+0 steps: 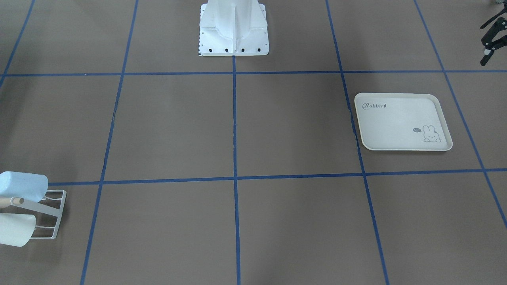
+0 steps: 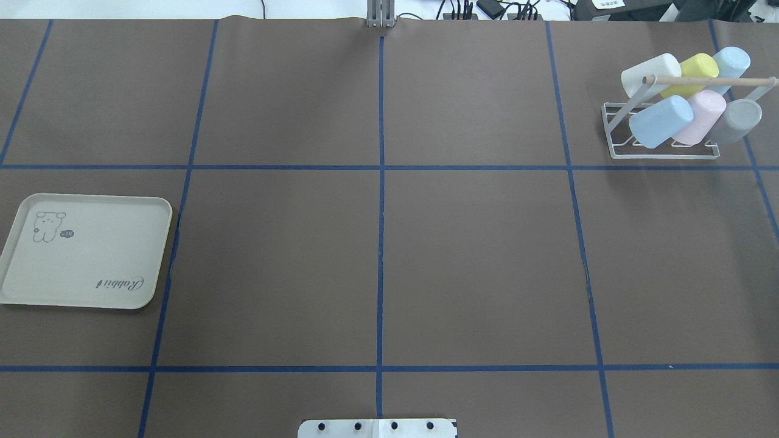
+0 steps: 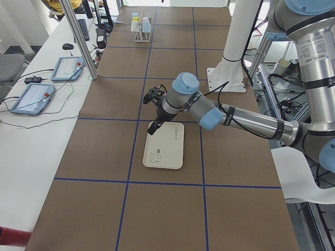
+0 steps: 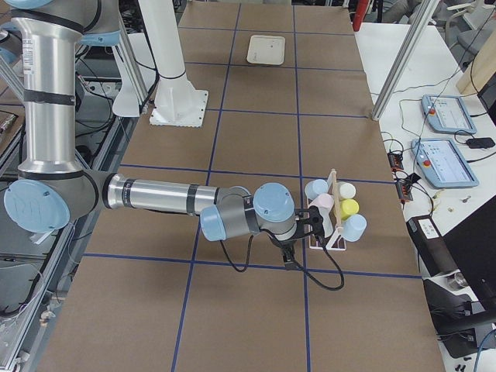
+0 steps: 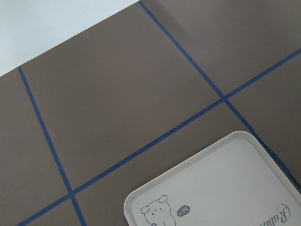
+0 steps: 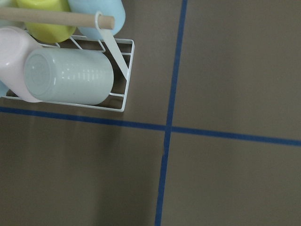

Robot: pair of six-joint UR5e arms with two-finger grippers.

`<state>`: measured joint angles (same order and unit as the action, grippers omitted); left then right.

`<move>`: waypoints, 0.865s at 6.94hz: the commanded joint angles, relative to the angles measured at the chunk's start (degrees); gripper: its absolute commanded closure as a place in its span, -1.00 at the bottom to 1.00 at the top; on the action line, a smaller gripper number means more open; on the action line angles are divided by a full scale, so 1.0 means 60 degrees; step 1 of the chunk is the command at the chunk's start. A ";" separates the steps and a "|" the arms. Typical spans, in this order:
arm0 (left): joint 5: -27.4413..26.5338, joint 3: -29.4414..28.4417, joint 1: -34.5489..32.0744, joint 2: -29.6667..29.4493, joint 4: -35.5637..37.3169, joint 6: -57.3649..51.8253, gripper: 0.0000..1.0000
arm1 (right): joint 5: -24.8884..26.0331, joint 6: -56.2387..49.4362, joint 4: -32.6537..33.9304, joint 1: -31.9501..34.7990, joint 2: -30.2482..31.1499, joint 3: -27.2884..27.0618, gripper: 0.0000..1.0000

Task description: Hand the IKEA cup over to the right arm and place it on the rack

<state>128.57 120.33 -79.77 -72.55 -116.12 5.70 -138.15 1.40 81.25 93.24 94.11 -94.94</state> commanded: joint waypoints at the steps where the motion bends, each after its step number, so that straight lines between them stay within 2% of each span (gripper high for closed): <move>1: -0.0013 -0.0134 -0.0209 0.0138 0.1881 -0.0027 -1.00 | 0.2555 -0.0246 0.2673 0.0104 0.0556 -0.1690 -0.99; 2: -0.0129 -0.0134 -0.0834 0.0066 0.3242 -0.0042 -1.00 | 0.2749 -0.1350 0.2630 0.0104 0.0763 -0.1653 -0.99; 3: -0.0174 -0.0090 -0.1652 0.0094 0.3560 -0.0738 -1.00 | 0.2331 -0.2101 0.2615 0.0104 0.1041 -0.1536 -0.99; 4: -0.0189 -0.0438 -0.2676 0.0152 0.3708 -0.2282 -1.00 | 0.1833 -0.2094 0.2630 0.0090 0.1116 -0.1463 -0.99; 6: -0.0043 -0.0661 -0.2906 0.0357 0.4451 -0.2518 -1.00 | 0.1654 -0.1397 0.2732 0.0017 0.1059 -0.1375 -0.99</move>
<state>127.79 117.07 -95.96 -71.02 -92.48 -7.97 -127.29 -9.81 97.31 93.65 100.52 -103.53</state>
